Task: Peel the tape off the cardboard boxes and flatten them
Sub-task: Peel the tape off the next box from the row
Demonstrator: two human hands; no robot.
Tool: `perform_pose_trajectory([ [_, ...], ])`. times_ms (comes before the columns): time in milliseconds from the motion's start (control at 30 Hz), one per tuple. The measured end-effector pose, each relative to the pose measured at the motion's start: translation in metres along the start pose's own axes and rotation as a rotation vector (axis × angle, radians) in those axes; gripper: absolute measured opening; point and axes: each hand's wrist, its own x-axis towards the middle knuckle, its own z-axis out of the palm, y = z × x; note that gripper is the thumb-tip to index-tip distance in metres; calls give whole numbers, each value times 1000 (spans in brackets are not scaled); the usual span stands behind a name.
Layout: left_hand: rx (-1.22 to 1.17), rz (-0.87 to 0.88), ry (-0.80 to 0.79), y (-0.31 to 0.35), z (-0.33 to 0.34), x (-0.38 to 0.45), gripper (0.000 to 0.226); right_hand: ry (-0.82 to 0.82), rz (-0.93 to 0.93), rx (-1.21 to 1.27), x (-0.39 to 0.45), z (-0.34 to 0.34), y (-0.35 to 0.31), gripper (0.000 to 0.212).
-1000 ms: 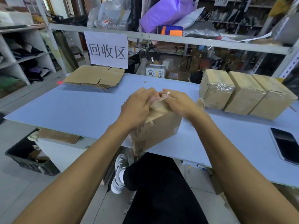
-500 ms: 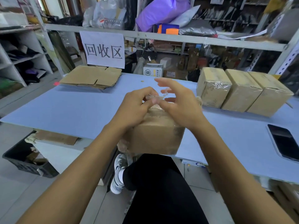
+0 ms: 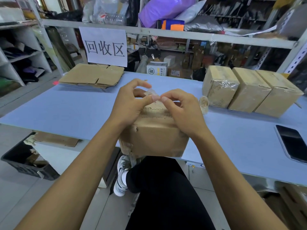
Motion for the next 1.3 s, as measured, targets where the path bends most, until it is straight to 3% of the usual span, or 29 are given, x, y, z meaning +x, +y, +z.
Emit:
perform_pose_trajectory([
  [133, 122, 68, 29, -2, 7, -1, 14, -40, -7, 40, -1, -1, 2, 21],
  [267, 157, 46, -55, -3, 4, 5, 1, -73, 15, 103, 1, -4, 1, 24],
  [433, 92, 48, -236, 0, 2, 2, 30, -46, 31, 85, 2, -4, 2, 36],
  [533, 53, -5, -224, 2, 3, 3, 33, -40, -16, -3, 3, -4, 3, 34],
  [767, 63, 24, -70, 2, 0, -2, 3, -109, 62, 36, 3, -3, 1, 54],
  [867, 18, 1, 8, 0, -1, -2, 4, -130, 47, -38, 3, -1, 5, 47],
  [1000, -70, -43, 69, 1, 0, -1, 22, -131, 37, -35, 2, -2, 6, 37],
  [1300, 43, 128, -114, -3, 2, 0, 7, -76, 85, 25, 2, -1, 3, 16],
])
